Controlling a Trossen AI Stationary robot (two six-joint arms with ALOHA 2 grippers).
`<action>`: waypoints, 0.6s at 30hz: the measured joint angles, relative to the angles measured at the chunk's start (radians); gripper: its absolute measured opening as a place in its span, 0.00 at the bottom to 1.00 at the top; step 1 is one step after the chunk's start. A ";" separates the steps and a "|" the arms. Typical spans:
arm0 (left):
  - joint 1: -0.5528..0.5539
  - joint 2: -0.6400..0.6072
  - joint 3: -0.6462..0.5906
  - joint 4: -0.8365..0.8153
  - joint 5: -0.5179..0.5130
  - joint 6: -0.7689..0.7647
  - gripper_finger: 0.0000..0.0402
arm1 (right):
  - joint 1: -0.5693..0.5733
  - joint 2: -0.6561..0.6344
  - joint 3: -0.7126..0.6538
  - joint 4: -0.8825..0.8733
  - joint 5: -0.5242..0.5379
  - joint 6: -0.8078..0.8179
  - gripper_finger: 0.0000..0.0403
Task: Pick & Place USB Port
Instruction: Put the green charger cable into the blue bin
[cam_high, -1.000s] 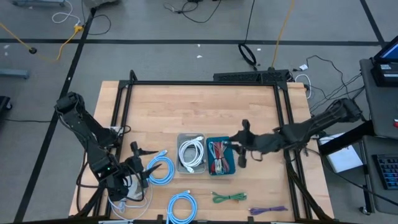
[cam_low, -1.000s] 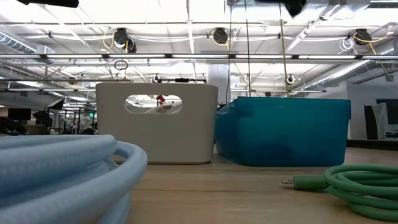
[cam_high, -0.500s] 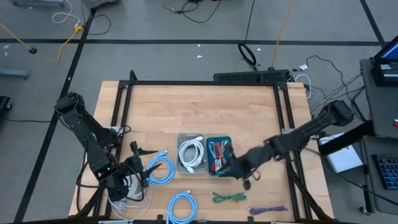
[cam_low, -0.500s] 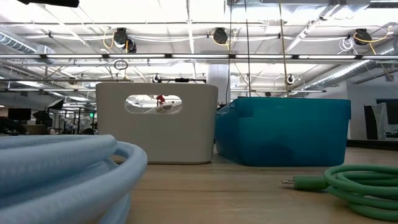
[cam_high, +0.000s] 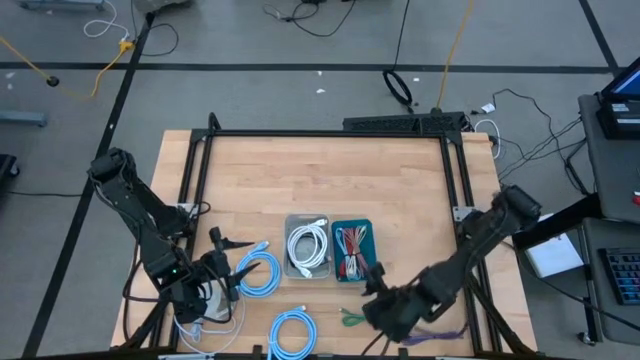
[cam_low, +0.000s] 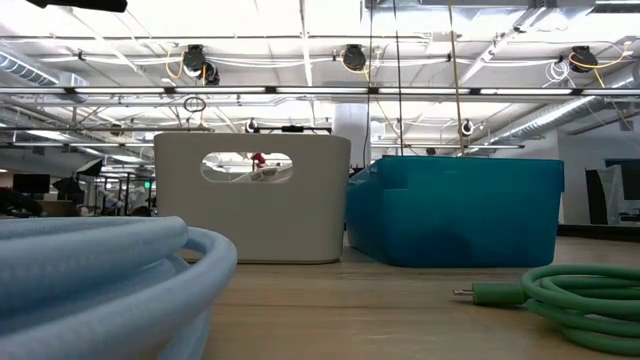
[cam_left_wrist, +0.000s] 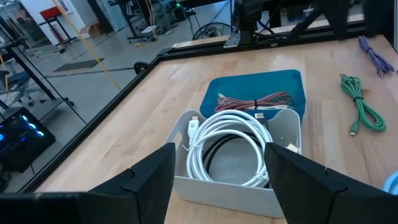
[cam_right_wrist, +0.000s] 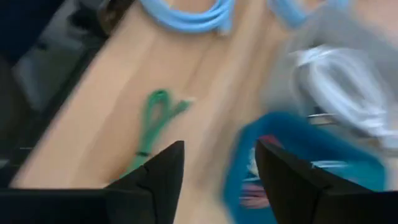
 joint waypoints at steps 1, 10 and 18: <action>0.000 0.000 0.000 0.000 0.000 -0.001 0.62 | 0.004 0.028 0.012 -0.024 -0.036 0.034 0.50; -0.008 0.000 0.000 -0.001 0.010 -0.011 0.62 | 0.009 0.173 0.020 -0.045 -0.135 0.190 0.56; -0.008 0.000 0.000 -0.003 0.022 -0.004 0.62 | 0.008 0.244 0.021 -0.031 -0.137 0.235 0.56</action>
